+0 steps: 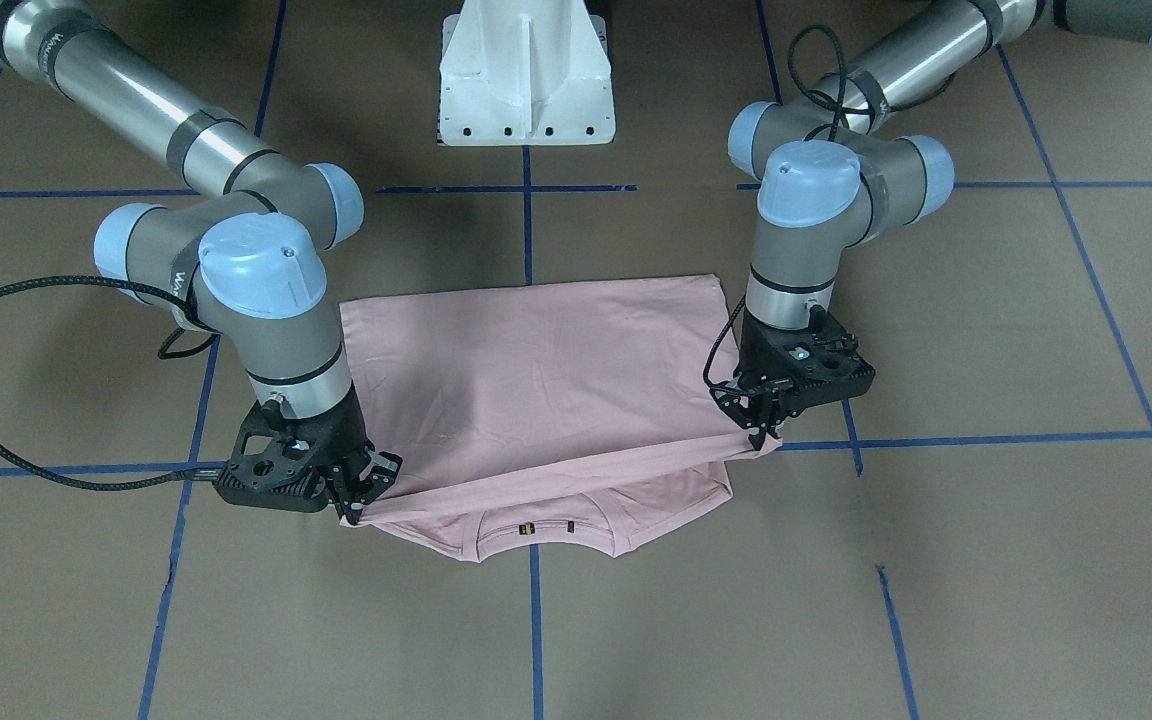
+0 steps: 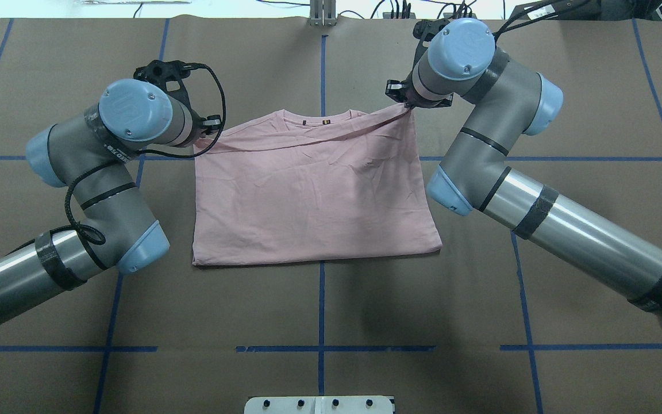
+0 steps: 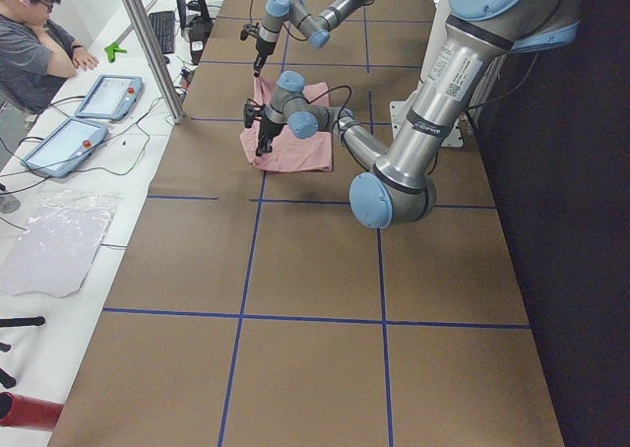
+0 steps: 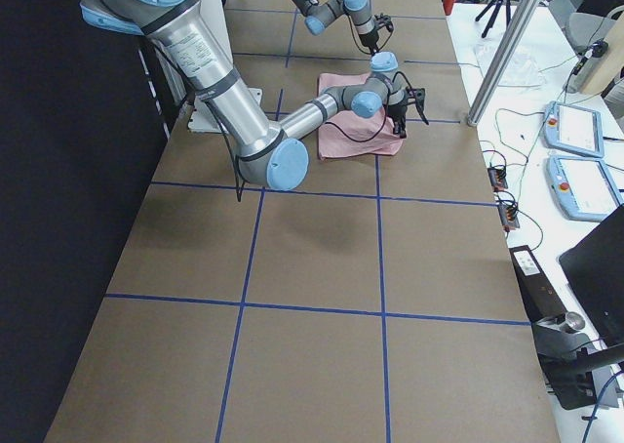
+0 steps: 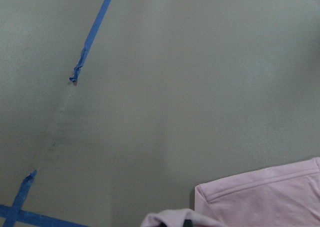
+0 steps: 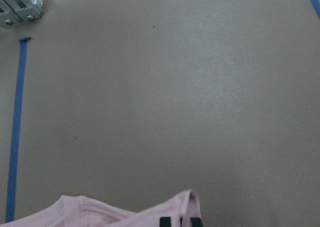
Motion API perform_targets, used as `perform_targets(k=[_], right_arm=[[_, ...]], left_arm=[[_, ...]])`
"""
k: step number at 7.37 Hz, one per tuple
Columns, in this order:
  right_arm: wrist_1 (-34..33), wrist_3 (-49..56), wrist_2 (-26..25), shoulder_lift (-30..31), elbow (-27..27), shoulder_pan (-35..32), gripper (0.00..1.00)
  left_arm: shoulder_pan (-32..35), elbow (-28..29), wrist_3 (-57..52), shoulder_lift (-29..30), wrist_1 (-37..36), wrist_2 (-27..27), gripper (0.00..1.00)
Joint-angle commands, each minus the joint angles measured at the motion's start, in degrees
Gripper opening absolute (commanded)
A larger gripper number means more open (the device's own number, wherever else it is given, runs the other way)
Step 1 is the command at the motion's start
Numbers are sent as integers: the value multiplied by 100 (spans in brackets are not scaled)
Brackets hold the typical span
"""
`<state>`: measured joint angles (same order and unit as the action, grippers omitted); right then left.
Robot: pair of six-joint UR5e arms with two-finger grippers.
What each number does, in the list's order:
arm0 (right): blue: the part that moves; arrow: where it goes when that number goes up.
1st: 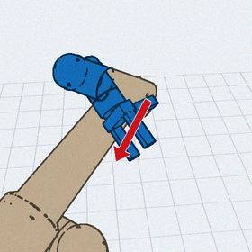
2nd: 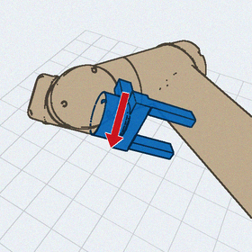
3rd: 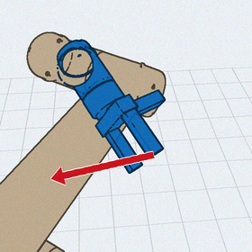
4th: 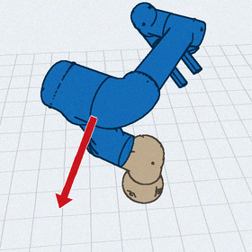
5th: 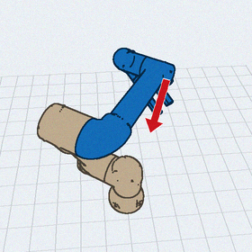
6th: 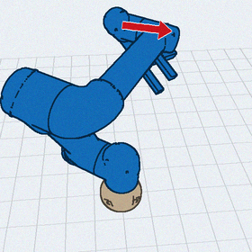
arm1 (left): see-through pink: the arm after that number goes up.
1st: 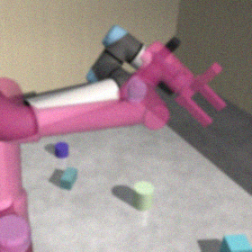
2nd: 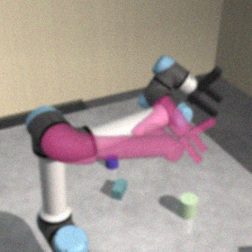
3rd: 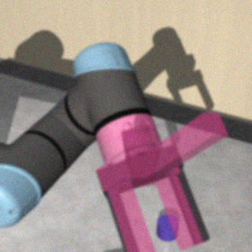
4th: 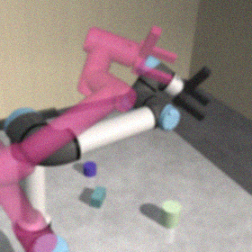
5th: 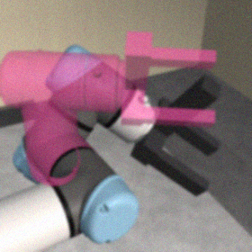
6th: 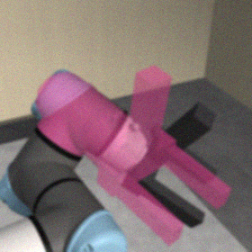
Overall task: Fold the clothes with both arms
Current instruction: 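Lay the hem at the collar and open both grippers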
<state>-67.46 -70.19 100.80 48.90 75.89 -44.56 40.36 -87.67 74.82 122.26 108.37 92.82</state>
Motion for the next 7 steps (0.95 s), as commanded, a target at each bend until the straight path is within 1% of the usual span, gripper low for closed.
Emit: perform_targets(k=[1,2,3,4,5,6,7], right_arm=[[242,14,36,137,-13,9,100],[243,40,115,137,4,9,100],[243,-29,429,154,144,9,100],[164,-117,824,468,589,0,100],[-37,-378,854,1019,1263,191,100],[-613,-555,845,1425,2010,437,100],[-828,-766,793,1829,2548,726,100]], left_arm=[[-2,118,41,87,-9,-9,100],[-1,118,32,88,35,-1,100],[7,75,15,96,183,25,100],[7,-4,15,140,193,69,100],[7,-222,6,88,159,461,100],[7,-433,32,70,115,596,100],[-1,-583,50,70,97,588,100]])
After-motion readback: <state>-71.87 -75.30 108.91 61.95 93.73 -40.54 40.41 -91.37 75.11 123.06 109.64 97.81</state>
